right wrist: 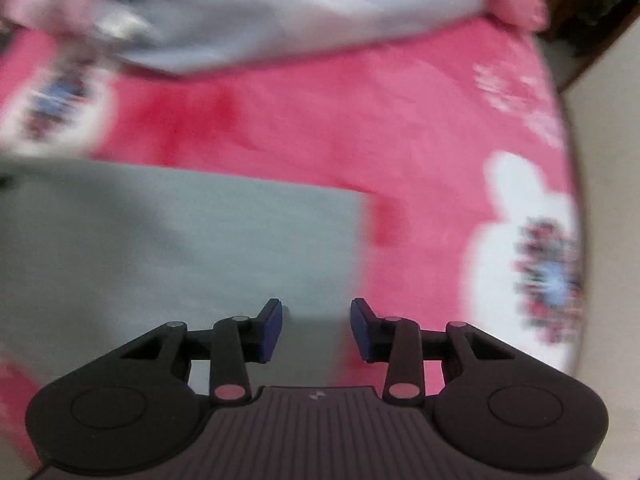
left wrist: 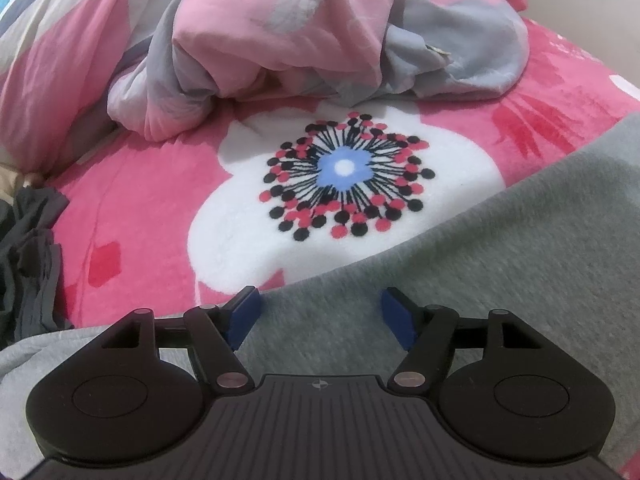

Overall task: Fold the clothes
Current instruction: 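Release the sweatpants with the right gripper and hover both grippers above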

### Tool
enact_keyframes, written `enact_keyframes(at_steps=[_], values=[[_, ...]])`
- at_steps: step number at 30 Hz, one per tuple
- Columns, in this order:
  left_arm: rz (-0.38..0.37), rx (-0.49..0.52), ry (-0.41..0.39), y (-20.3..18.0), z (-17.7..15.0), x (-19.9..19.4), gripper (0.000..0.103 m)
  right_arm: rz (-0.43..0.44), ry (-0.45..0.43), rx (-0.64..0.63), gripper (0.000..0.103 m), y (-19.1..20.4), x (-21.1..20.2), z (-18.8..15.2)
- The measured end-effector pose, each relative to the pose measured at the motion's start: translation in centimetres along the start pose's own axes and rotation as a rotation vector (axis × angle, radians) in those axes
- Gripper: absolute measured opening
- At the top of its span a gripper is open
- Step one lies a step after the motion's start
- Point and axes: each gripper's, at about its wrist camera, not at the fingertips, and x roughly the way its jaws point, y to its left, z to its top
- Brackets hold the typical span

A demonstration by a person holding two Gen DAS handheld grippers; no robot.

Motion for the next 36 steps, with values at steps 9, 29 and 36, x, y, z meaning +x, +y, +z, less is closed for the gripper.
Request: enact_keyframes(at_steps=[9, 29, 36], values=[[-0.019, -0.019, -0.029, 0.4, -0.4, 0.3, 0.071, -0.104, 0.180, 0.014, 0.039, 5.0, 0.3, -9.6], [-0.040, -0.203, 0.071, 10.2, -5.8, -7.1, 0.073, 0.182, -0.269, 0.448, 0.039, 16.9, 5.0, 6.5], [0.005, -0.307, 0.149, 16.8, -11.1, -10.9, 0.073, 0.206, -0.321, 0.517, 0.040, 18.7, -0.1, 5.8]])
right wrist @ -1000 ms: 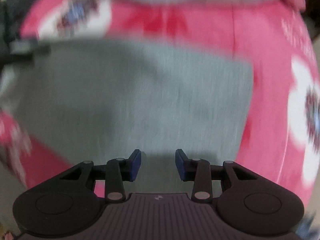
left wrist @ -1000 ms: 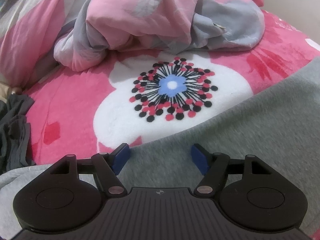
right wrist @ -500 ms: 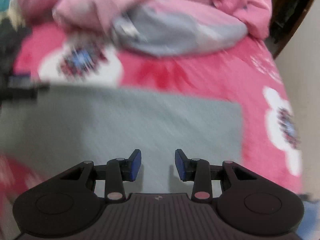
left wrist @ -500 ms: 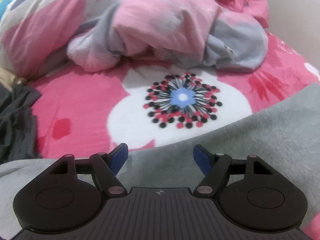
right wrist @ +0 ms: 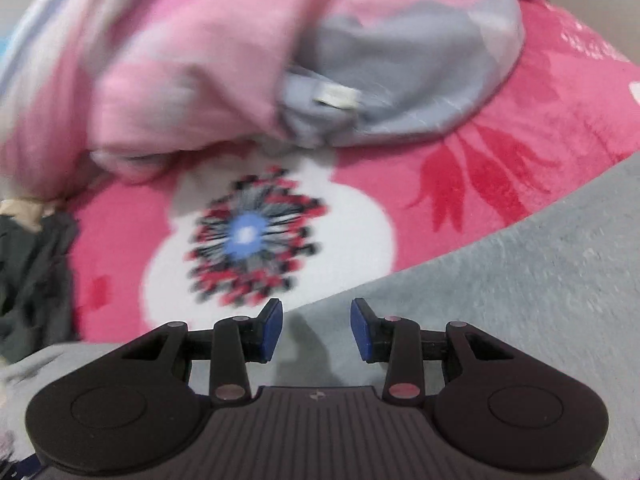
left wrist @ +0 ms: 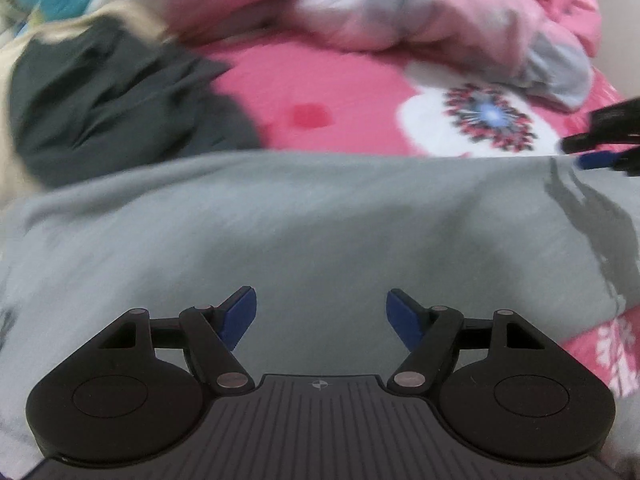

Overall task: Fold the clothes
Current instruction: 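Release the sweatpants with the right gripper and hover both grippers above, then move both open grippers over the grey sweatpants toward the drawstring waistband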

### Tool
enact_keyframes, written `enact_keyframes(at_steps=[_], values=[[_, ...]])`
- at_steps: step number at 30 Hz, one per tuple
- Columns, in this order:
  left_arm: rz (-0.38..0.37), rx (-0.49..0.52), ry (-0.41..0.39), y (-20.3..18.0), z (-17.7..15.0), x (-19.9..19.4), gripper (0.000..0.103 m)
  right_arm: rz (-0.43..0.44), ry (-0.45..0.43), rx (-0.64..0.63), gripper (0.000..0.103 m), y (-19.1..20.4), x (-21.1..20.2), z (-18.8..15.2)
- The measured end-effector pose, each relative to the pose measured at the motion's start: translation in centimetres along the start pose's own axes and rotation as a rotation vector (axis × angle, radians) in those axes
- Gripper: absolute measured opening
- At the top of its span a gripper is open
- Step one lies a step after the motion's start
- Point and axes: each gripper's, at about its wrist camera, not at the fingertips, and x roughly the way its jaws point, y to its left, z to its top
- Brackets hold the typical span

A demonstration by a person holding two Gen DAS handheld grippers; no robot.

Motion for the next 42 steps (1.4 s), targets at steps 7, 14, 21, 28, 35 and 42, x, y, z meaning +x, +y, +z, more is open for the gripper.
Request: enact_keyframes(at_steps=[7, 14, 21, 28, 35, 42], values=[[0.073, -0.074, 0.019, 5.8, -1.4, -0.4, 0.072, 0.113, 0.056, -0.387, 0.040, 10.0, -0.1, -5.2], [0.141, 0.004, 0.035, 8.0, -1.1, 2.9, 0.071, 0.149, 0.136, -0.742, 0.039, 15.0, 4.8, -10.6], [0.121, -0.018, 0.029, 10.6, -1.5, 3.5, 0.072, -0.045, 0.147, -0.538, 0.040, 7.8, 1.0, -9.3], [0.111, -0.012, 0.020, 11.5, -2.1, 3.5, 0.073, 0.090, 0.083, -0.502, 0.039, 11.2, 2.8, -7.3], [0.107, -0.021, 0.019, 12.4, -2.0, 3.7, 0.074, -0.116, 0.021, -0.272, 0.027, 1.0, 3.4, -4.8], [0.105, -0.005, 0.015, 12.5, -2.0, 3.9, 0.077, -0.529, -0.093, 0.040, 0.029, -13.0, -1.2, -2.5]])
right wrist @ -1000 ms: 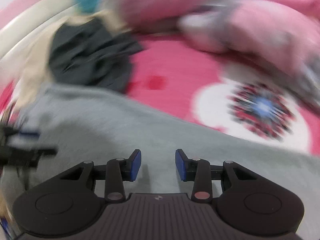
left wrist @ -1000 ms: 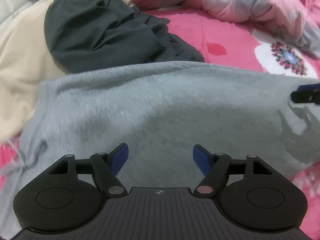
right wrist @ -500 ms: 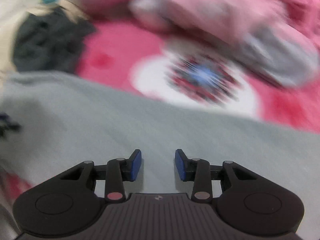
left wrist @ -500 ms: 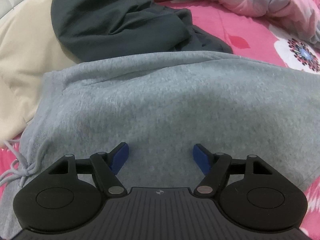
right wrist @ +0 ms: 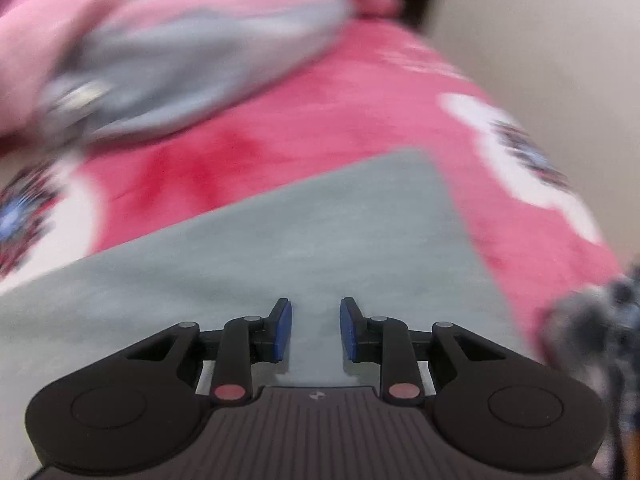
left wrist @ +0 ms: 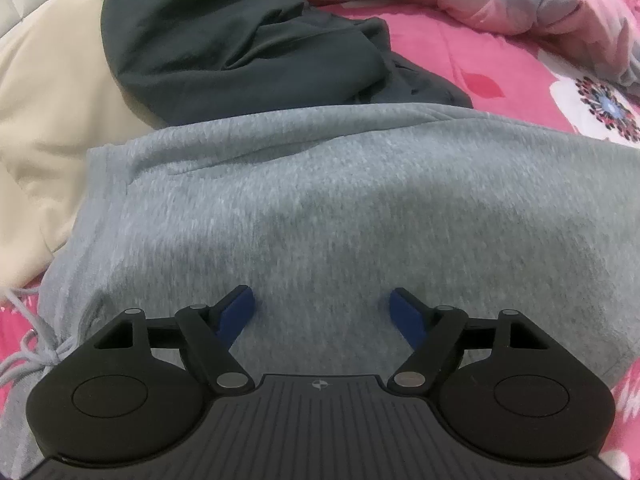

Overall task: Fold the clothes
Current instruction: 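Move both open grippers over the grey sweatpants toward the drawstring waistband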

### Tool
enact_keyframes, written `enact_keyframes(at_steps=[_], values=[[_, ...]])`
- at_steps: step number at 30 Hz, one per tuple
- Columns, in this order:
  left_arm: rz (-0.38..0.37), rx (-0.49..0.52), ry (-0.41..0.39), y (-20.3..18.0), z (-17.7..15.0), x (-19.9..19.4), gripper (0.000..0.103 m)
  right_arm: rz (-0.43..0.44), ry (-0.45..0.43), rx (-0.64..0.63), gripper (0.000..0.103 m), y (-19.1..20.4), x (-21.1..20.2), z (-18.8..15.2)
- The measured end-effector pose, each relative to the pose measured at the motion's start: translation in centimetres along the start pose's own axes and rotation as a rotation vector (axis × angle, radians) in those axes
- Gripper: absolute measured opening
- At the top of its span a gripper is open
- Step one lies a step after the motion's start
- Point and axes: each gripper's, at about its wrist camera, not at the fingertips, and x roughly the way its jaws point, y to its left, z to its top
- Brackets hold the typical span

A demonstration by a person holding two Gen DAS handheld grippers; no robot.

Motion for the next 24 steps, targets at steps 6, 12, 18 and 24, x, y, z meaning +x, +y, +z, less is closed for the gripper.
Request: enact_keyframes(at_steps=[6, 12, 18, 24], values=[[0.039, -0.025, 0.021, -0.6, 0.3, 0.1, 0.077, 0.348, 0.021, -0.230, 0.028, 5.0, -2.7, -2.2], [0.111, -0.011, 0.028, -1.9, 0.6, 0.1, 0.077, 0.194, 0.024, -0.225, 0.028, -0.3, 1.6, 0.8], [0.179, -0.039, 0.040, -2.9, 1.4, -0.4, 0.076, -0.004, 0.033, -0.052, 0.030, -6.6, 0.7, 4.4], [0.185, -0.127, 0.010, -2.8, 2.3, -4.5, 0.076, 0.355, 0.051, -0.217, 0.030, 0.5, -5.8, 2.0]])
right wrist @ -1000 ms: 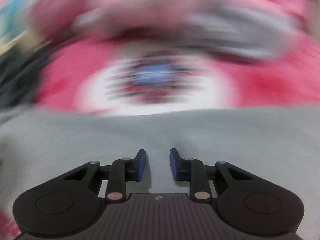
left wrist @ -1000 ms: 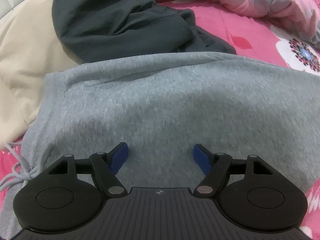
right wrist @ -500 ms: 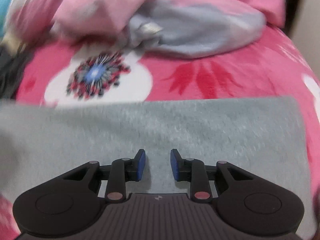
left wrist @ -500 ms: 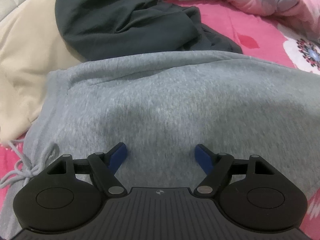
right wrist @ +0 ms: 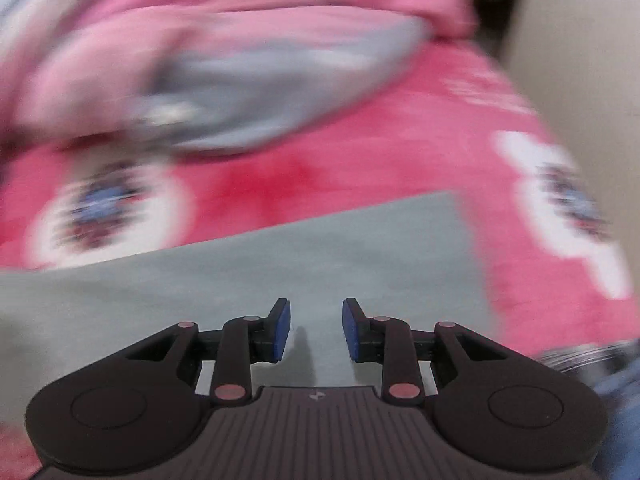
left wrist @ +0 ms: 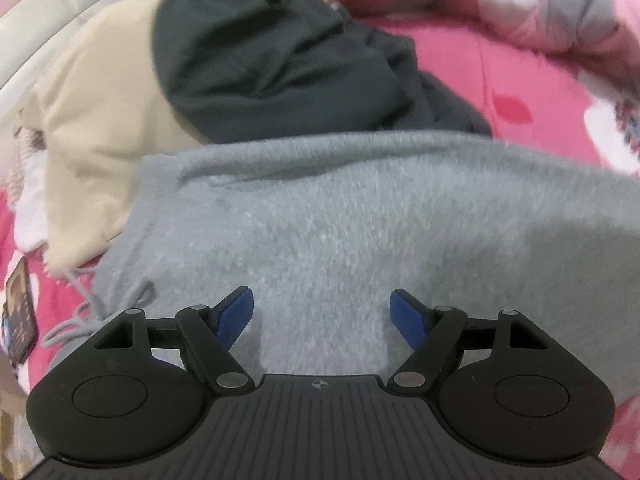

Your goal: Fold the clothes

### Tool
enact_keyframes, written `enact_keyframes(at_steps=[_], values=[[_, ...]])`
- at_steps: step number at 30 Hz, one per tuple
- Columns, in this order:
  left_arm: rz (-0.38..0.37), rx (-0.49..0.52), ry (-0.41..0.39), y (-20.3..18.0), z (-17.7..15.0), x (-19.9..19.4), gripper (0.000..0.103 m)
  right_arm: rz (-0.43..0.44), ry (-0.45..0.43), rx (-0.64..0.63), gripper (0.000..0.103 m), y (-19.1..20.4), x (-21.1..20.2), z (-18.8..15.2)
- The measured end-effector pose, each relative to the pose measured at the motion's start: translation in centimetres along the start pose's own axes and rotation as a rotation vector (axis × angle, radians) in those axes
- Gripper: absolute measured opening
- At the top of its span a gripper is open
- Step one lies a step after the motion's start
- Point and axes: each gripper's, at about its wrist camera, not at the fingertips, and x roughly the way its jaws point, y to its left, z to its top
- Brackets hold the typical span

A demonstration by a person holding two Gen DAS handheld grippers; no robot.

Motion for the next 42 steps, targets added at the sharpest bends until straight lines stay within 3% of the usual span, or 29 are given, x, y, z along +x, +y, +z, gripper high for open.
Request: enact_keyframes(at_steps=[3, 7, 10, 14, 17, 21, 25, 29, 32, 34, 36, 37, 42], values=[[0.001, -0.074, -0.002, 2.1, 0.0, -2.8, 0.077, 0.183, 0.015, -0.072, 0.031, 5.4, -1.6, -1.1], [0.090, -0.181, 0.037, 7.0, -1.4, -6.4, 0.077, 0.375, 0.053, -0.208, 0.031, 11.6, -3.8, -3.4], [0.187, -0.229, 0.076, 11.2, -3.4, -8.1, 0.077, 0.481, 0.109, -0.275, 0.031, 15.3, -5.9, -5.8], [0.260, -0.303, 0.172, 16.3, -6.8, -9.1, 0.076, 0.583, 0.188, -0.337, 0.031, 20.2, -8.5, -9.5], [0.192, -0.404, 0.207, 19.1, -9.0, -9.0, 0.076, 0.625, 0.227, -0.392, 0.032, 24.1, -9.9, -12.4], [-0.054, -0.565, 0.258, 21.2, -10.6, -7.2, 0.076, 0.630, 0.242, -0.389, 0.038, 28.7, -11.0, -15.3], [-0.306, -0.679, 0.340, 21.6, -11.8, -5.2, 0.076, 0.624, 0.304, -0.189, 0.038, 31.9, -10.5, -17.5], [-0.470, -0.665, 0.394, 21.0, -11.9, -3.3, 0.076, 0.585, 0.351, 0.039, 0.038, 33.3, -10.4, -19.6], [-0.567, -0.645, 0.452, 20.3, -11.6, -1.8, 0.076, 0.516, 0.334, 0.096, 0.038, 33.9, -10.2, -20.2], [-0.592, -0.630, 0.466, 19.8, -11.3, -1.0, 0.076, 0.485, 0.264, 0.026, 0.043, 34.7, -9.9, -19.3], [-0.592, -0.616, 0.462, 19.4, -11.2, -0.6, 0.076, 0.461, 0.194, -0.109, 0.059, 35.9, -9.2, -18.3], [-0.589, -0.622, 0.468, 19.4, -11.2, -0.3, 0.076, 0.462, 0.171, -0.186, 0.062, 36.5, -8.7, -17.8], [-0.563, -0.648, 0.524, 19.9, -12.4, 0.6, 0.076, 0.584, 0.163, -0.601, 0.063, 40.6, -7.0, -17.4]])
